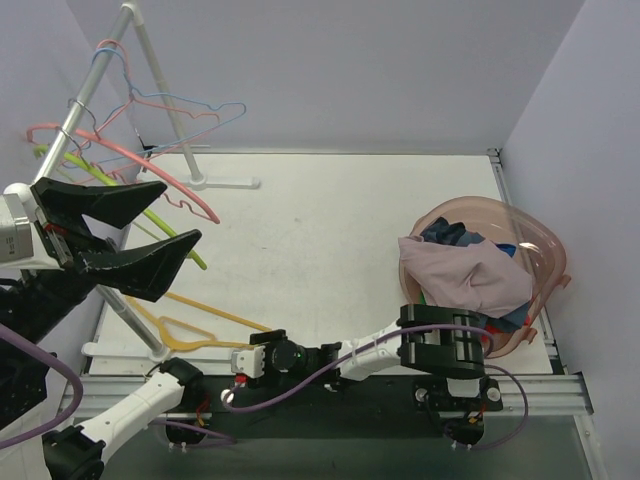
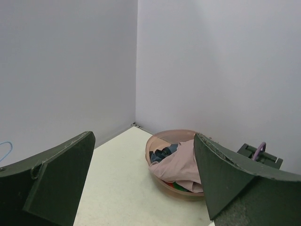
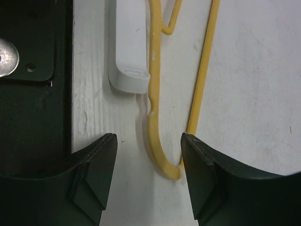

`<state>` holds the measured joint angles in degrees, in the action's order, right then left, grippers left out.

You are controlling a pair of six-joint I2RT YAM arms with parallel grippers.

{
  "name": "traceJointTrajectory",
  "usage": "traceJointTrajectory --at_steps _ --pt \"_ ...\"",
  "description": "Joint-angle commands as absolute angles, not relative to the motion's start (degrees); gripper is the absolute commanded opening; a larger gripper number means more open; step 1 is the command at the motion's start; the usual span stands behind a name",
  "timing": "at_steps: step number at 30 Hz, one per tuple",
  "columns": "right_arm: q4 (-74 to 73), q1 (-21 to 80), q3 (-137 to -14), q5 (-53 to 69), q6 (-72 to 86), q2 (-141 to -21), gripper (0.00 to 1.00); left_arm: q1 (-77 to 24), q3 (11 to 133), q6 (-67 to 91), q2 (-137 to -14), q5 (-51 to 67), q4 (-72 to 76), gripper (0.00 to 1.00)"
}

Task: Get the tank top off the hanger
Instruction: Pick up the hanger at the center of the board.

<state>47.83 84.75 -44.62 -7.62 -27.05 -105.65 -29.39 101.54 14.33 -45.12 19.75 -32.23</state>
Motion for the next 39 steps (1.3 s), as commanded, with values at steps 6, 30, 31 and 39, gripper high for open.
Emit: traceJointTrajectory --at_steps 6,30,31,39 --pt "59.1 86.6 -49.8 -18.0 -36.3 -115.3 0.50 -29.9 102.9 14.6 -46.9 18.5 -32.1 0.97" --pt "60.0 85.3 -53.4 -18.5 -47.2 -118.4 0.00 -30.3 105.1 14.8 -49.1 20.6 -30.7 0.97" --pt "59.6 85.1 -53.1 -17.8 -46.2 -117.2 0.00 -30.2 105.0 14.7 -49.0 20.7 -30.8 0.96" --pt "51.1 79.2 -49.9 -17.8 -31.5 -104.5 0.00 -30.2 104.7 14.5 -48.6 20.4 -31.1 0.95"
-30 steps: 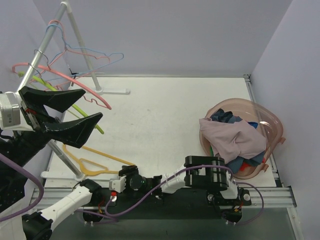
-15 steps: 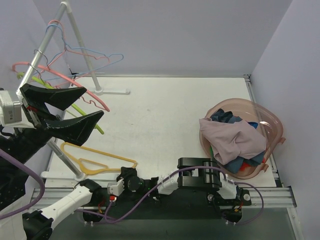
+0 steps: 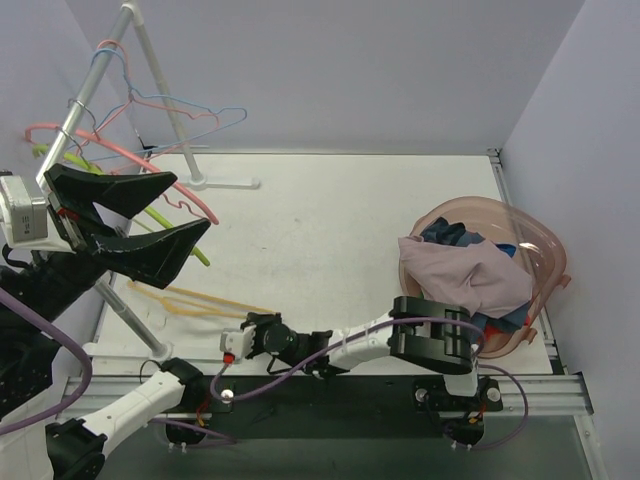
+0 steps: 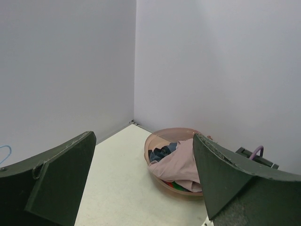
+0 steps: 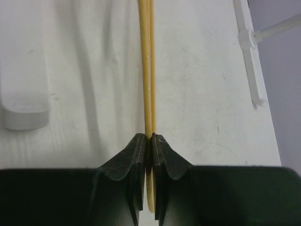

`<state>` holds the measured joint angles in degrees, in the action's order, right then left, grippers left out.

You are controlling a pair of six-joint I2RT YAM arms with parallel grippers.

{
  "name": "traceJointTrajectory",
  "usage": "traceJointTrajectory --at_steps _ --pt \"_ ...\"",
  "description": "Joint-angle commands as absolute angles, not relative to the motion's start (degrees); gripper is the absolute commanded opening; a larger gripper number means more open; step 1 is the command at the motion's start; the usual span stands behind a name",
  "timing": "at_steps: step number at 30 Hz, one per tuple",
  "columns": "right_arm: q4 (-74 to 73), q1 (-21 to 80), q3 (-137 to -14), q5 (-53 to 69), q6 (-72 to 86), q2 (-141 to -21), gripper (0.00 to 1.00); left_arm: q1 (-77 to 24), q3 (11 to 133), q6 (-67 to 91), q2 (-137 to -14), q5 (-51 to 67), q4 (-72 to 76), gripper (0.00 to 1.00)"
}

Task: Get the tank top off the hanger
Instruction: Pick up the hanger at the center of the board.

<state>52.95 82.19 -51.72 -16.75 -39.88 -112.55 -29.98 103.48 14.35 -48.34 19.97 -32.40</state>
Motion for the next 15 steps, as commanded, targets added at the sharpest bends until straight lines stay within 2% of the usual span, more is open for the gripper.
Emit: traceJointTrajectory --at_steps 1,15 --pt "50.1 78.8 -49.6 -17.6 -30.5 -103.6 0.00 -30.2 104.7 14.7 -48.6 20.4 -30.9 0.95" --pt "43.5 75.8 -40.1 -13.1 -11.6 -89.4 0.00 -30.2 103.2 10.5 -49.5 20.7 -34.4 0.95"
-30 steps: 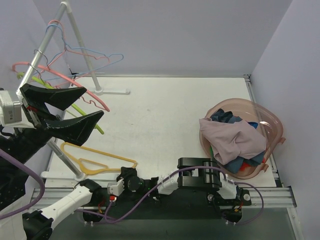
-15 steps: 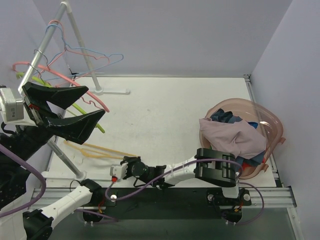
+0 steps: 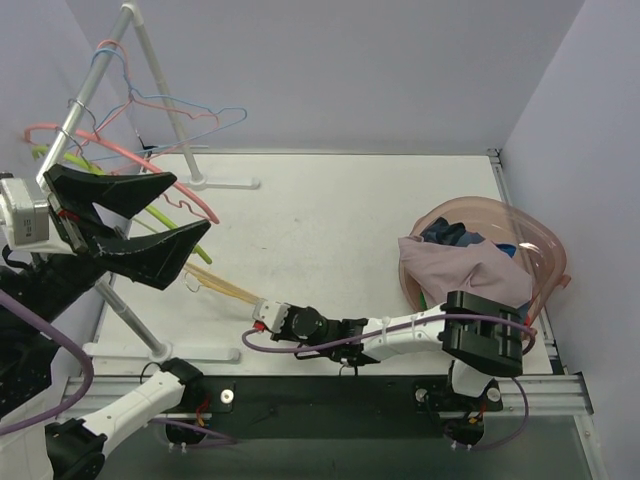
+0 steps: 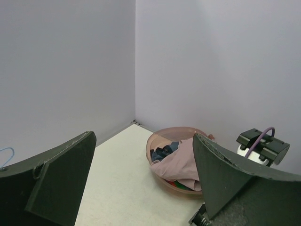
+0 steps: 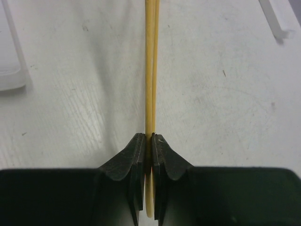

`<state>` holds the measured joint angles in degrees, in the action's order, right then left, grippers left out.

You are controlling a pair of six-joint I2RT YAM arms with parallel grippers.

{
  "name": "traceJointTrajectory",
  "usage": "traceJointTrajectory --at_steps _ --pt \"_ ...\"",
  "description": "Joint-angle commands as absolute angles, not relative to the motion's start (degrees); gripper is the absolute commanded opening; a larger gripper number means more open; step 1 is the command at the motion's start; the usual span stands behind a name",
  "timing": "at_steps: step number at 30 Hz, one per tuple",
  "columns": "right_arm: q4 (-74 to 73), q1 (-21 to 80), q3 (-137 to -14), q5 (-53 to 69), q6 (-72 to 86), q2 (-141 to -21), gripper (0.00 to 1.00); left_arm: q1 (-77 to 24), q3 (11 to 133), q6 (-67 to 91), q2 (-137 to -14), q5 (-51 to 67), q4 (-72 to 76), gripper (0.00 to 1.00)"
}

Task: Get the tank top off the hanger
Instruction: Pick up the hanger at the center of the board.

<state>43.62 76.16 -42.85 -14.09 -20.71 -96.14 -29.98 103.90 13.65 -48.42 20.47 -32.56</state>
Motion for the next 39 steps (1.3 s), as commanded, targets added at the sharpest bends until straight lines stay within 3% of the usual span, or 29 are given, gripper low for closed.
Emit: traceJointTrajectory --at_steps 1,14,21,31,39 --pt "42.9 75.8 -38.1 -14.2 -9.3 -88.0 0.00 -30.2 102.7 8.9 -49.8 20.7 -36.2 0.95" --pt "33.5 75.3 -25.0 -22.4 6.1 -60.8 0.00 -30.2 105.0 -5.5 -54.8 33.4 -43.2 0.94" --pt "26.6 70.7 -21.4 -19.2 13.4 -48.4 0.00 -30.2 105.8 -13.5 -57.3 41.0 -44.5 0.92" --pt "18.0 70.1 -22.2 -16.5 13.0 -30.7 0.00 -30.1 104.8 -24.1 -64.2 49.5 -49.2 0.91" --pt "8.8 70.1 -24.9 -13.6 11.4 -25.5 0.00 -30.1 100.7 -29.0 -68.9 47.5 -45.4 0.91"
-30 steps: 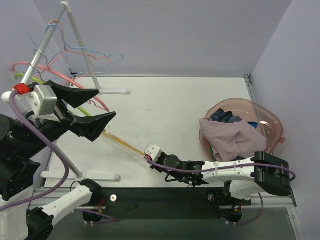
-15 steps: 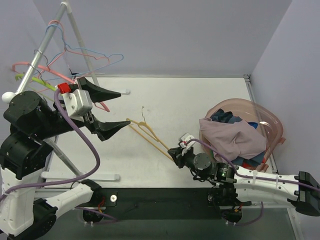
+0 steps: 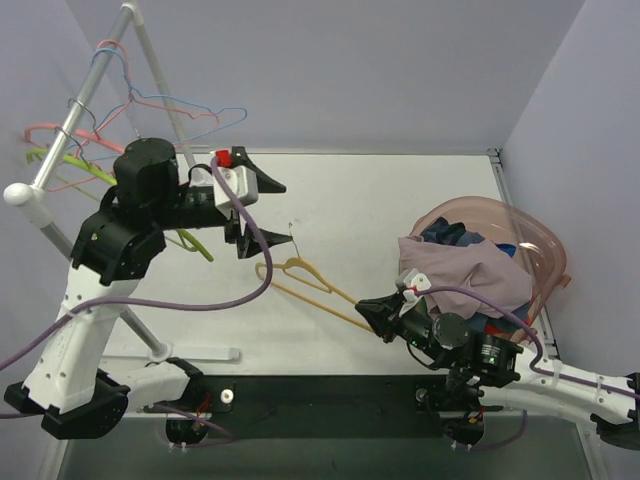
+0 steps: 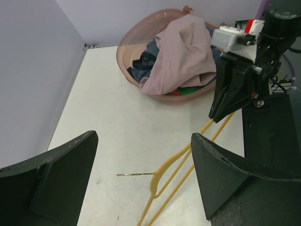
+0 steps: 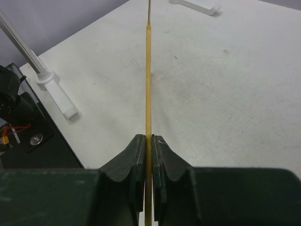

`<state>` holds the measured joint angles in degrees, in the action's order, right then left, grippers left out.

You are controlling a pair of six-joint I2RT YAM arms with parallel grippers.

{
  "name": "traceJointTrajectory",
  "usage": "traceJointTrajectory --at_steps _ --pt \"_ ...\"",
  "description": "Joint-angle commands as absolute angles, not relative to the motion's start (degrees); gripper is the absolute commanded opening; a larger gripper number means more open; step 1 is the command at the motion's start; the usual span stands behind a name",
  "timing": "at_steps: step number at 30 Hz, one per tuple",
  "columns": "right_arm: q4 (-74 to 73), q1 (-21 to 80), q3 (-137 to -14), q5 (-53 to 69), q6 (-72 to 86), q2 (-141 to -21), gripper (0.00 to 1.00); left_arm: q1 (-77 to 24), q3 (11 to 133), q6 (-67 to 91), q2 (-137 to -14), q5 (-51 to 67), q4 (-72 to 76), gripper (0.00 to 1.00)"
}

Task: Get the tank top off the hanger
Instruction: Pick up the hanger at the center of the board.

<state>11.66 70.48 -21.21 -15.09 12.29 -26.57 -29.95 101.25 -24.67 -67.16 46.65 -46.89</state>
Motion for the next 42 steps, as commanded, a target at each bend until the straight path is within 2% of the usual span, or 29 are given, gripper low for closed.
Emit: traceJointTrajectory --at_steps 1,8,12,17,24,32,36,39,40,42 --pt "7.9 70.2 -24.9 -13.9 11.0 -26.0 0.00 -30.1 100.9 -29.4 -69.5 47.7 -47.2 0.91" --pt "5.2 70.3 -21.7 -12.5 12.8 -29.8 0.00 -30.4 93.2 -31.2 -70.1 50.2 -48.9 0.87" --pt "5.7 70.3 -20.6 -12.5 13.7 -29.3 0.00 -31.3 91.4 -37.5 -70.7 43.5 -52.7 0.80" --pt "5.9 70.3 -19.7 -12.0 14.5 -28.3 0.00 -35.0 90.2 -47.4 -72.4 35.2 -54.3 0.76" --pt "4.0 70.3 -20.6 -11.3 13.8 -28.1 0.00 -41.7 91.2 -57.5 -77.8 25.9 -56.9 0.75" --pt "2.6 70.3 -20.9 -11.3 12.8 -27.3 0.00 -42.4 91.1 -60.2 -81.4 19.6 -61.1 0.73" --pt "3.3 70.3 -21.0 -11.5 12.4 -27.9 0.00 -43.8 91.1 -61.2 -83.1 10.9 -62.6 0.73" --pt "3.8 70.2 -21.1 -11.5 12.0 -28.2 0.00 -44.4 90.4 -62.8 -83.6 9.1 -62.1 0.72" --pt "3.9 70.2 -21.0 -11.5 11.8 -28.2 0.00 -44.4 90.1 -63.0 -83.5 9.1 -61.4 0.72" --pt "3.8 70.2 -21.1 -11.8 11.3 -28.2 0.00 -44.4 89.4 -62.7 -83.5 9.4 -59.9 0.63"
